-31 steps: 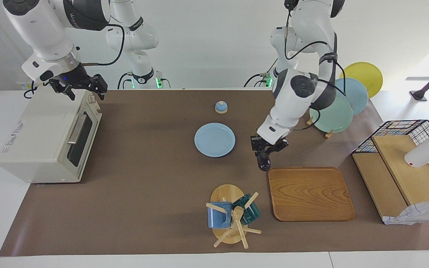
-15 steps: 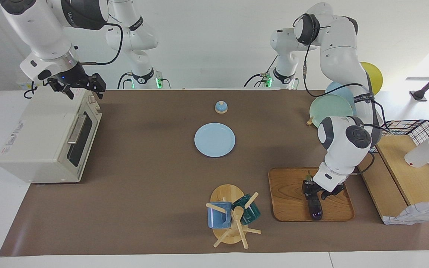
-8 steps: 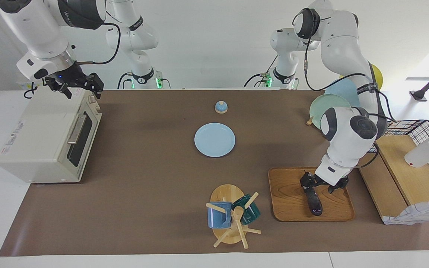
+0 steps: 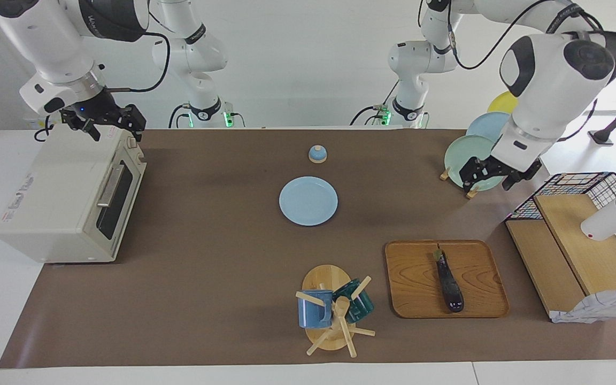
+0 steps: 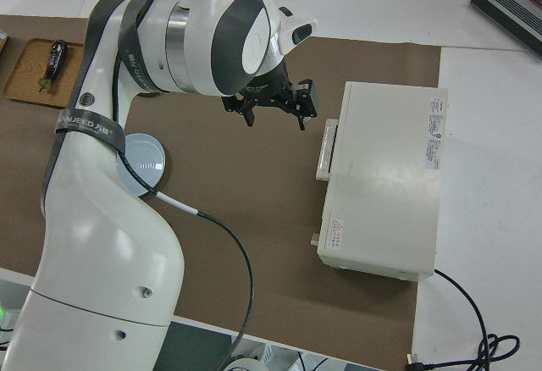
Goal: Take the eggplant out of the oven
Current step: 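Release the eggplant on the tray and return the left gripper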
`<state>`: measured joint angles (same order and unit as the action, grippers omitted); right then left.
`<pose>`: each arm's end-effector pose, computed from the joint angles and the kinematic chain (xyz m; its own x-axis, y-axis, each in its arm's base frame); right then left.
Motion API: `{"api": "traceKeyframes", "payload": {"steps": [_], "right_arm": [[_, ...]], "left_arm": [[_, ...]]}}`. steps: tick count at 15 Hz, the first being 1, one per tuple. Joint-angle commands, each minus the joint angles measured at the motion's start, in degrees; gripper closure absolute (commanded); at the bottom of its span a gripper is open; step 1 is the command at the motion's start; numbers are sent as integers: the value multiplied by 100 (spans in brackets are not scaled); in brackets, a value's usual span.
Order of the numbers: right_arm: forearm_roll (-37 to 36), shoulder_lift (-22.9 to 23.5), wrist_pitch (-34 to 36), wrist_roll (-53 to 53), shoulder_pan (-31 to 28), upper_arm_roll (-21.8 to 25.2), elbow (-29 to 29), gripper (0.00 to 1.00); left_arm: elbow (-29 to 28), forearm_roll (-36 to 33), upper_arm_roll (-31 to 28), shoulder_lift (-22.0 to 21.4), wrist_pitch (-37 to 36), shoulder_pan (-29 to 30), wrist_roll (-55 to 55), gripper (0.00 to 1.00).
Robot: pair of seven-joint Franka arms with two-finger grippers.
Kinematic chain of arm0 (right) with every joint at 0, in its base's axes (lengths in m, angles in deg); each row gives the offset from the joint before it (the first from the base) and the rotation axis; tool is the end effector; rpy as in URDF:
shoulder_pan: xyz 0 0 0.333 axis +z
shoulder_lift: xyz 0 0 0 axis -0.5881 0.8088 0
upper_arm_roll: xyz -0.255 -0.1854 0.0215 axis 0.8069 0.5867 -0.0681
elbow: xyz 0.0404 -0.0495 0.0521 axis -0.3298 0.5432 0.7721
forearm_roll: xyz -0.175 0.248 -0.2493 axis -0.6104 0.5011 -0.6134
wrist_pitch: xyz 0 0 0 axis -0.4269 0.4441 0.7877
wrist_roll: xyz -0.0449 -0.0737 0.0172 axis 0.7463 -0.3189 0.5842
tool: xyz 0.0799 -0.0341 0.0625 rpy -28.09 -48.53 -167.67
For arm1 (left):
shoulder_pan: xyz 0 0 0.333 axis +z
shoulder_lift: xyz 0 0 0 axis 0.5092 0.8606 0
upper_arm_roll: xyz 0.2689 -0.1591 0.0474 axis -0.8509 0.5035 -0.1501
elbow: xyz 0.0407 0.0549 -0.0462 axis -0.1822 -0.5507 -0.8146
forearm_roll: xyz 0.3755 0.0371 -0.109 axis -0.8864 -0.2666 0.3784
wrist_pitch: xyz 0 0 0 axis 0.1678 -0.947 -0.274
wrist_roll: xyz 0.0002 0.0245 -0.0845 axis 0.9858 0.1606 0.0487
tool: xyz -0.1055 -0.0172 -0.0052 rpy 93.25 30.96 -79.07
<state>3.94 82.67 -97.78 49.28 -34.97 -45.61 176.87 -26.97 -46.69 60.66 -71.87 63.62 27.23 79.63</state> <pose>0.5212 -0.0464 0.6013 0.9900 -0.0026 -0.1410 0.0053 -0.9985 0.0554 0.5981 -0.0811 0.5886 0.9970 -0.0663 -0.0407 -0.0675 -0.9973 -0.0279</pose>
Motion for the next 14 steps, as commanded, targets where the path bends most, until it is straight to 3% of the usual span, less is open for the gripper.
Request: {"api": "traceKeyframes", "payload": {"steps": [1,3,5,10,14], "right_arm": [[152,-97,7,-2,9,9,79,0],[152,-97,16,-2,35,-8,79,0],[152,-97,16,7,9,-8,79,0],[152,-97,16,7,-17,-8,79,0],[152,-106,16,7,-26,-8,79,0]], "left_arm": [[-824,-100,27,-894,-276,13,99,0],[-1431,-100,27,-1353,-198,-31,135,0],[-1618,118,27,-1425,-49,-23,144,0],[-1583,322,9,-1337,821,-58,144,0],[-1566,314,9,-1346,446,-40,127,0]]}}
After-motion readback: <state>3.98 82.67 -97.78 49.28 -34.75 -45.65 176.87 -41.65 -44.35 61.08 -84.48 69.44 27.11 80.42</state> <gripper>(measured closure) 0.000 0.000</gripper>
